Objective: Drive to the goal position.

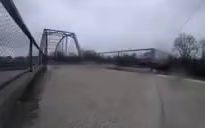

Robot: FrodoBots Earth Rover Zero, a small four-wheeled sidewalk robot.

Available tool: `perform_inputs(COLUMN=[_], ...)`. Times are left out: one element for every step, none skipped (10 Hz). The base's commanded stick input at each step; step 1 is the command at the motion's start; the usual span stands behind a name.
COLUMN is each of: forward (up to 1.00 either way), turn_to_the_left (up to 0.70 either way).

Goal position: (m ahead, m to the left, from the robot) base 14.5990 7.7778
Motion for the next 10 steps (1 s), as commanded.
perform_inputs(forward=[0.85,0.85,0.85,0.85,0.85,0.85,0.85,0.85,0.85,0.85], turn_to_the_left=[0.0,0.0,0.0,0.02,0.03,0.13,0.24,0.26,0.21,0.2])
